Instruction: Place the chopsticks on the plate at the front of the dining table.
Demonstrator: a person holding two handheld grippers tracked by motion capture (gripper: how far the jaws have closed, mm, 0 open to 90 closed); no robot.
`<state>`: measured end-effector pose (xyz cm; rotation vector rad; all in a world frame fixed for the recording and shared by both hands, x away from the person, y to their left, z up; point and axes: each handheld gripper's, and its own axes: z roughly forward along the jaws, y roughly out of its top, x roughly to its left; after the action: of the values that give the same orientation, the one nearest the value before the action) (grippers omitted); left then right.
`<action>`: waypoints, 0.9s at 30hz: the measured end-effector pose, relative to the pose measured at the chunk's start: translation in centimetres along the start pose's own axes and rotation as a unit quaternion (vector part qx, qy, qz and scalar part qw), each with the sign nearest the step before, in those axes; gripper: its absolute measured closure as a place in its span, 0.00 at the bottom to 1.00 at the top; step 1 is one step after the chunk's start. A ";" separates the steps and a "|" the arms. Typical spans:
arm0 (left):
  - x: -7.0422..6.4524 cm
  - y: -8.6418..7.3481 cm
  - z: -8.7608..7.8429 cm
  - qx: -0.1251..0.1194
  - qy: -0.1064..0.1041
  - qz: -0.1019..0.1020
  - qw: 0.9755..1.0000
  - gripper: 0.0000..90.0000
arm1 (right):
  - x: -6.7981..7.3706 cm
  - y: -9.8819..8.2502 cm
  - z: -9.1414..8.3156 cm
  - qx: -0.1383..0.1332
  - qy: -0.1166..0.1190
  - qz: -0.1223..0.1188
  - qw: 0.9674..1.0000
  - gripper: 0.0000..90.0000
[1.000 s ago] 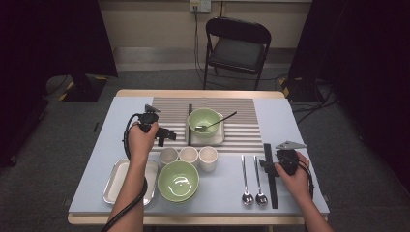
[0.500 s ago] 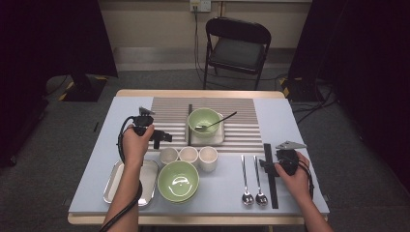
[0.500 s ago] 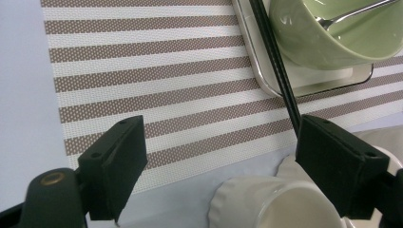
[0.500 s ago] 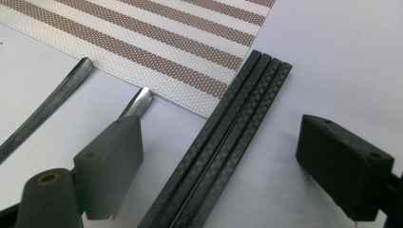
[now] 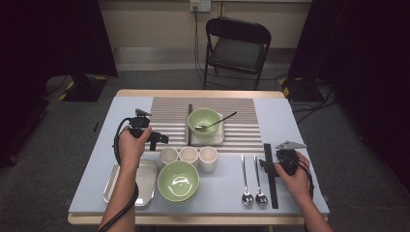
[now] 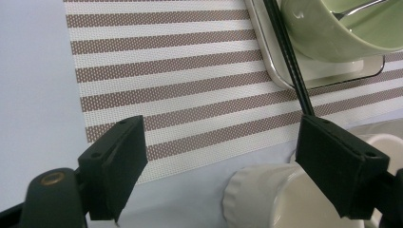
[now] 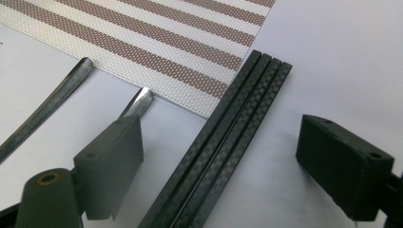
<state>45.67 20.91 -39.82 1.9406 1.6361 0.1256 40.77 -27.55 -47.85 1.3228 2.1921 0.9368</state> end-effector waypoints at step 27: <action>0.6 -1.0 -0.7 -0.002 -0.010 -0.003 1.000 0.19 | 0.0 0.0 0.0 0.000 0.000 0.000 1.000 0.17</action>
<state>44.62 21.85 -39.90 1.9268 1.6277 0.1056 40.76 -27.55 -47.86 1.3217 2.1913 0.9372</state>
